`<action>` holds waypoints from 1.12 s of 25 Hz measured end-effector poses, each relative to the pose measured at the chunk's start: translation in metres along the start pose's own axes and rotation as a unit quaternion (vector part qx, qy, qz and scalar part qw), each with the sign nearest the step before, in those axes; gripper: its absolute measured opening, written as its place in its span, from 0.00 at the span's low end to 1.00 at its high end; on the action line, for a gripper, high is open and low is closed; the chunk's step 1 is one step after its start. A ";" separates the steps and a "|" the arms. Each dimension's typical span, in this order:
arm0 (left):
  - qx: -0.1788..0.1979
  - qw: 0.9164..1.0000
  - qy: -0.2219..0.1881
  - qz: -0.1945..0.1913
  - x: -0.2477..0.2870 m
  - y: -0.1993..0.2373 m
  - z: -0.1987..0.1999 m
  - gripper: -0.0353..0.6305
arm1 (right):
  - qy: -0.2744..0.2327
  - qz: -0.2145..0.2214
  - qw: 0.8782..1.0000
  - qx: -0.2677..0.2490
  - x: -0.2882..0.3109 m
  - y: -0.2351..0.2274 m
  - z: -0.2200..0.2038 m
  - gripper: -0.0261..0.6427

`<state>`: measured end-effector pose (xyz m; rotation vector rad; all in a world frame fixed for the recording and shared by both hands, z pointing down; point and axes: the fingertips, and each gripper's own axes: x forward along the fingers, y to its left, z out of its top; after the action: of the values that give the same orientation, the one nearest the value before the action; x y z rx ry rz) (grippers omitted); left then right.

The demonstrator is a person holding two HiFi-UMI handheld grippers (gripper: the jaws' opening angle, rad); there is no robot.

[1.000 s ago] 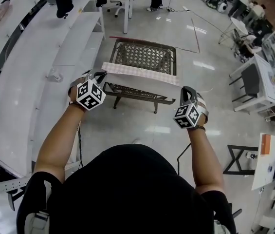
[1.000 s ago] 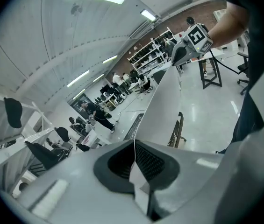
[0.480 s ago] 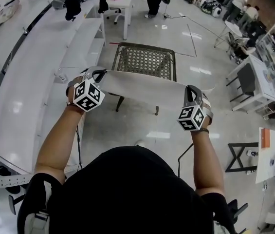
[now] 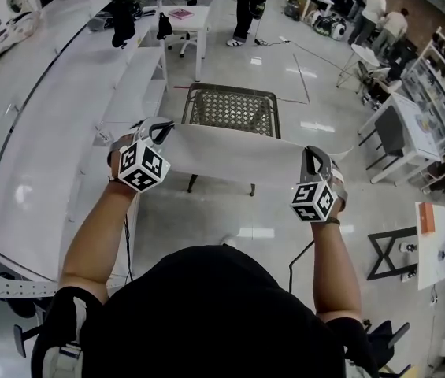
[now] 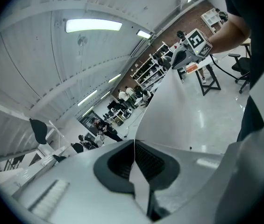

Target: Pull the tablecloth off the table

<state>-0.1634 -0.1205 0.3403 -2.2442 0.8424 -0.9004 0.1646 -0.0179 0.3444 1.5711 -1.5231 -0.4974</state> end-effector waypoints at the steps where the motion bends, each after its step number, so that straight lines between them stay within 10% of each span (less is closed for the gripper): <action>1: 0.001 1.000 -0.003 0.002 -0.005 0.000 0.003 0.06 | -0.001 -0.003 1.000 0.000 -0.006 -0.002 0.001 0.08; 28: 0.005 0.999 -0.034 0.006 -0.070 -0.006 0.021 0.06 | -0.016 -0.037 0.999 -0.006 -0.082 -0.018 0.027 0.08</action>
<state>-0.1859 -0.0602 0.3040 -2.2467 0.8173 -0.8156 0.1401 0.0488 0.2929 1.6214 -1.4876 -0.5750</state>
